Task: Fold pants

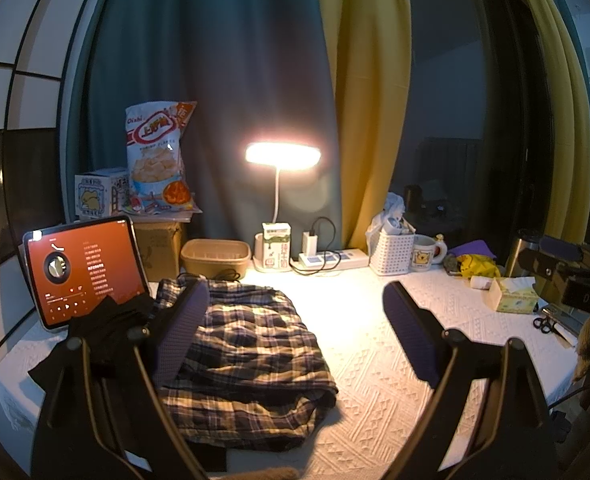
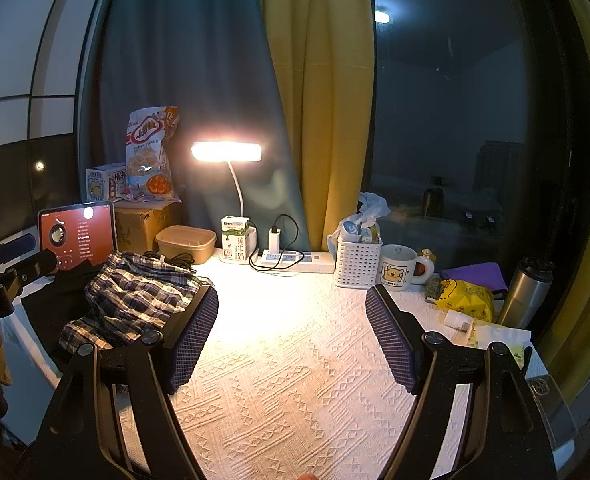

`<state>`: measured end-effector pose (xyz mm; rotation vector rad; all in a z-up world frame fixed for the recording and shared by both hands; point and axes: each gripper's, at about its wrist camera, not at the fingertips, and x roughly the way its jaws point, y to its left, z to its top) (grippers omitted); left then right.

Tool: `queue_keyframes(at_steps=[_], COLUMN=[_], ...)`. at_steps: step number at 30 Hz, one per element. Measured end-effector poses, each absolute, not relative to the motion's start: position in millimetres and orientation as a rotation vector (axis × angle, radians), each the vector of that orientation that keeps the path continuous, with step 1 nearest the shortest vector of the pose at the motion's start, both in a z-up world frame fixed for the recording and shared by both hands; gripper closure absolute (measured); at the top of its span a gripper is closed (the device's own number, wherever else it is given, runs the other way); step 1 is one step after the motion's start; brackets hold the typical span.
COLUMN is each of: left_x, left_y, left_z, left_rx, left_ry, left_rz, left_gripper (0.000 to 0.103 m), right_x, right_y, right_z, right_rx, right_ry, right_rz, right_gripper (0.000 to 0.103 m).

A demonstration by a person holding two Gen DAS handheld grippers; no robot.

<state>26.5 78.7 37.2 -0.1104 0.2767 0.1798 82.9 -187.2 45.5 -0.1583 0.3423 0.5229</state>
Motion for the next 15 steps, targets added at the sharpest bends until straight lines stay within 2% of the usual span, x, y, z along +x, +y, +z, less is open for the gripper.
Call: queue_keyframes(at_steps=[15], left_x=[26.0], left_y=[80.0], left_z=[39.3], left_rx=[-0.105], left_ry=[0.277], left_rz=[0.17], left_gripper=[0.013], right_x=[80.9], right_y=[-186.6], right_z=[44.9], right_rx=[-0.158], right_ry=[0.345], right_rz=[0.518], right_gripper=[0.024])
